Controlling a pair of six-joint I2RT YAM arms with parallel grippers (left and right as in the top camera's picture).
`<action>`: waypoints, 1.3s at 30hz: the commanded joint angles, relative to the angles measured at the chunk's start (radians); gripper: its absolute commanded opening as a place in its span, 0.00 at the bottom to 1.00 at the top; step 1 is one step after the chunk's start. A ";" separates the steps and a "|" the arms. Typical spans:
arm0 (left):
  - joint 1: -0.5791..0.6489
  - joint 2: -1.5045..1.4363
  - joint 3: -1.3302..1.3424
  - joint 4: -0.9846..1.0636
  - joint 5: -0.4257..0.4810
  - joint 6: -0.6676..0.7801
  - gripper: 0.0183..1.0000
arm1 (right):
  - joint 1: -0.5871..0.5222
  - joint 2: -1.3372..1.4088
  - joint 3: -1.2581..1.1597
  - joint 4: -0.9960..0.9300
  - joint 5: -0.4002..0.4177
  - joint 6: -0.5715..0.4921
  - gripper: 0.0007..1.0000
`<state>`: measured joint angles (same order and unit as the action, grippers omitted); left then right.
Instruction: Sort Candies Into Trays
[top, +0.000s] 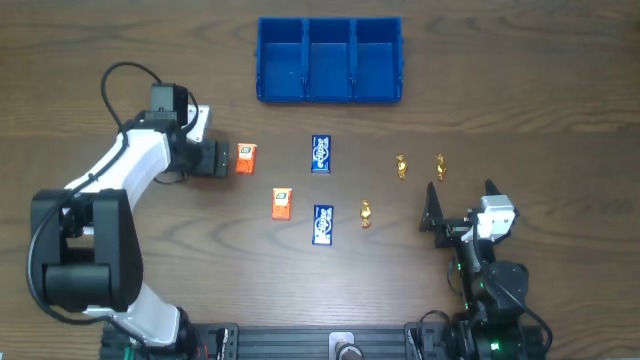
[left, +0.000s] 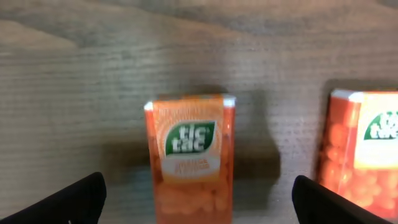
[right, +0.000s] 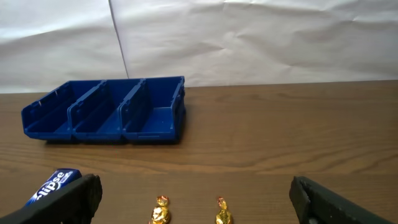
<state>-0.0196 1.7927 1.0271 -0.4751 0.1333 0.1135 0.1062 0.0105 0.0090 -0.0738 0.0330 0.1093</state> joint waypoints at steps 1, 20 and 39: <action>0.008 0.046 0.018 0.020 0.018 0.025 0.92 | 0.004 -0.006 -0.001 -0.007 0.002 -0.006 1.00; 0.018 -0.080 0.126 -0.082 0.015 -0.072 0.22 | 0.004 -0.006 -0.001 -0.007 0.002 -0.006 1.00; -0.347 0.427 1.164 -0.360 -0.289 -0.370 0.25 | 0.004 -0.006 -0.001 -0.007 0.002 -0.006 1.00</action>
<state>-0.3534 2.1418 2.1563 -0.8505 -0.1520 -0.2108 0.1062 0.0105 0.0090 -0.0742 0.0330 0.1093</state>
